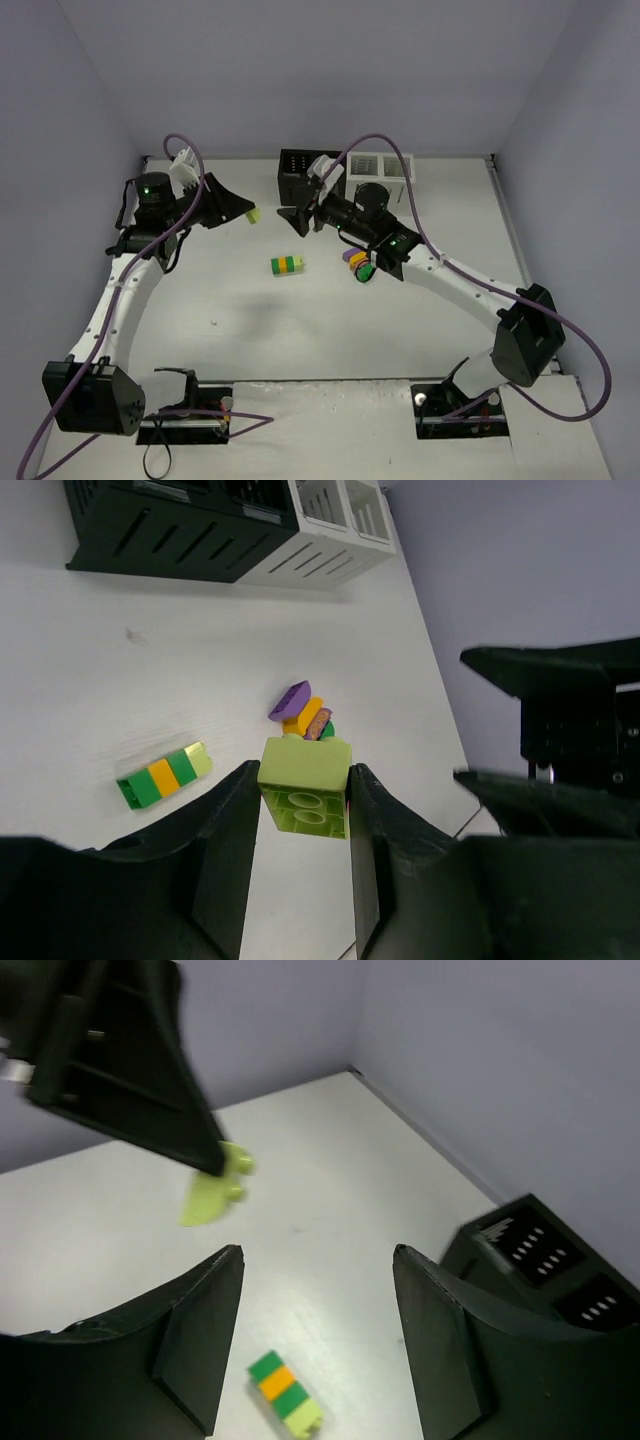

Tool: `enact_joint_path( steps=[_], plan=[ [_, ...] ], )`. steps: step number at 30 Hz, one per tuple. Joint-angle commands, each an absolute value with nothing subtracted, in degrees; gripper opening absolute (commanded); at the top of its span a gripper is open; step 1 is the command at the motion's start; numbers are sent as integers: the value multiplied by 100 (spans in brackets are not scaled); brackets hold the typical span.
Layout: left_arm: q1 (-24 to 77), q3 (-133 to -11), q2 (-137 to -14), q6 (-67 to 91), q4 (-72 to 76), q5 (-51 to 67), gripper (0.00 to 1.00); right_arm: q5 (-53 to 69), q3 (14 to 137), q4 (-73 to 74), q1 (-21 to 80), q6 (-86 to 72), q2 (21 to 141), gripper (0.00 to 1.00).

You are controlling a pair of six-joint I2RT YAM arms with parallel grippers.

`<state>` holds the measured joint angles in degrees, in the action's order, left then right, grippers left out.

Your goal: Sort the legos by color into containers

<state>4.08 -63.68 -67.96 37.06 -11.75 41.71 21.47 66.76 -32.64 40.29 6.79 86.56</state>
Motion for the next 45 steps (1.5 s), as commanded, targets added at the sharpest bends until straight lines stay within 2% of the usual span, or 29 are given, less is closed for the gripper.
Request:
enact_joint_path(
  steps=[1, 9, 17, 26, 29, 32, 37, 38, 40, 41, 42, 45],
  plan=[
    [378, -6363, -6724, 4131, -238, 4684, 7, 2127, 6338, -4174, 4297, 221, 8324, 59],
    [378, -6319, -6688, 4113, -193, 4614, 7, 1793, 6477, -4246, 4860, 202, 8446, 65],
    [378, -6311, -6653, 4096, -193, 4588, 7, 1469, 7057, -4087, 4992, 237, 8964, 65],
    [378, -6319, -6662, 4096, -220, 4561, 7, 1318, 7567, -3982, 5010, 246, 9430, 60],
    [378, -6319, -6653, 4078, -237, 4535, 7, 1274, 7708, -3894, 5010, 229, 9527, 55],
    [378, -6319, -6645, 4061, -246, 4535, 8, 1266, 7734, -3902, 5019, 229, 9554, 43],
    [378, -6319, -6645, 4052, -246, 4518, 8, 1248, 7848, -3700, 5010, 202, 9615, 13],
    [378, -6319, -6636, 4052, -255, 4500, 8, 1248, 7857, -3657, 5018, 185, 9615, 4],
    [378, -6319, -6636, 4034, -272, 4500, 8, 1248, 7849, -3604, 5010, 185, 9606, 0],
    [378, -6328, -6627, 4034, -281, 4491, 10, 1231, 7831, -3569, 5010, 193, 9598, 0],
    [378, -6328, -6618, 4025, -299, 4456, 21, 1187, 7796, -3551, 5010, 237, 9580, 0],
    [378, -6337, -6609, 3999, -360, 4377, 41, 950, 7638, -3490, 4966, 325, 9475, 0]
  ],
)
